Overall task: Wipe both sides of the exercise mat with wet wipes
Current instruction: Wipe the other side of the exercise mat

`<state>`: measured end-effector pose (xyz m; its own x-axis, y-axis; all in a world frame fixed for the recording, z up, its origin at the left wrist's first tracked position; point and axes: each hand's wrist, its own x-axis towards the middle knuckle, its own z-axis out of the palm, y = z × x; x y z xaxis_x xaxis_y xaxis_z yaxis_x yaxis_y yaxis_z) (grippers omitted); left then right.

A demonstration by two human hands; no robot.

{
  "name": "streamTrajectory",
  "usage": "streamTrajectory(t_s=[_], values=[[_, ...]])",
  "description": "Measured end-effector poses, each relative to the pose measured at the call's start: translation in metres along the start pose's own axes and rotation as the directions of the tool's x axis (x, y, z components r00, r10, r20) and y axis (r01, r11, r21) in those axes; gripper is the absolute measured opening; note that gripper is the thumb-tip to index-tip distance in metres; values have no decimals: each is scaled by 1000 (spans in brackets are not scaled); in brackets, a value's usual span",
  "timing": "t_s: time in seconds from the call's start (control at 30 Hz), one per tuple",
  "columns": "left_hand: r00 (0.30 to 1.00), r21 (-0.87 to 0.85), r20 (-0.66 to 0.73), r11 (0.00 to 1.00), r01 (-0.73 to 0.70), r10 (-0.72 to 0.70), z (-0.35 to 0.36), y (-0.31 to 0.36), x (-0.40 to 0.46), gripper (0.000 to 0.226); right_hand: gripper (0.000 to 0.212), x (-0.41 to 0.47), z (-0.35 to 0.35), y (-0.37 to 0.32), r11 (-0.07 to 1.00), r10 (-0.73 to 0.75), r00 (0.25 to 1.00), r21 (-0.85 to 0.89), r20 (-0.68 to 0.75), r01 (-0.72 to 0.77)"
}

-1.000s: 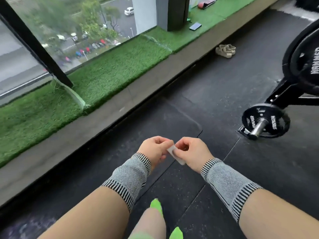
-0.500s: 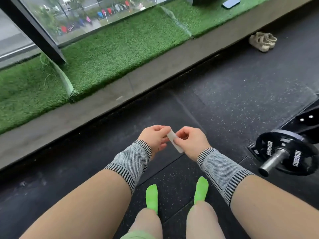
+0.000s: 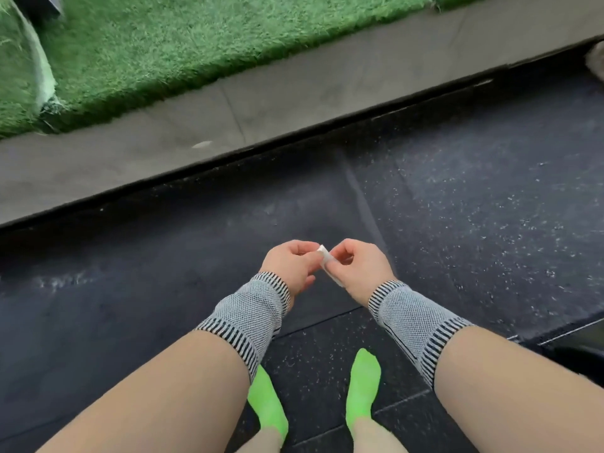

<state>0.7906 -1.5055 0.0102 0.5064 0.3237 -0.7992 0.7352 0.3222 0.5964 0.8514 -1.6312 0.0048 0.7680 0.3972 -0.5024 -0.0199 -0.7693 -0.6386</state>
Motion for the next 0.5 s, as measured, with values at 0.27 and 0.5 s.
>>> streamTrajectory(t_s=[0.27, 0.5], values=[[967, 751, 184, 609, -255, 179, 31, -112, 174, 42, 33, 115, 83, 161, 983, 63, 993, -166, -101, -79], [868, 888, 442, 28, -459, 228, 73, -183, 312, 68, 30, 210, 110, 316, 953, 139, 952, -226, -274, -204]])
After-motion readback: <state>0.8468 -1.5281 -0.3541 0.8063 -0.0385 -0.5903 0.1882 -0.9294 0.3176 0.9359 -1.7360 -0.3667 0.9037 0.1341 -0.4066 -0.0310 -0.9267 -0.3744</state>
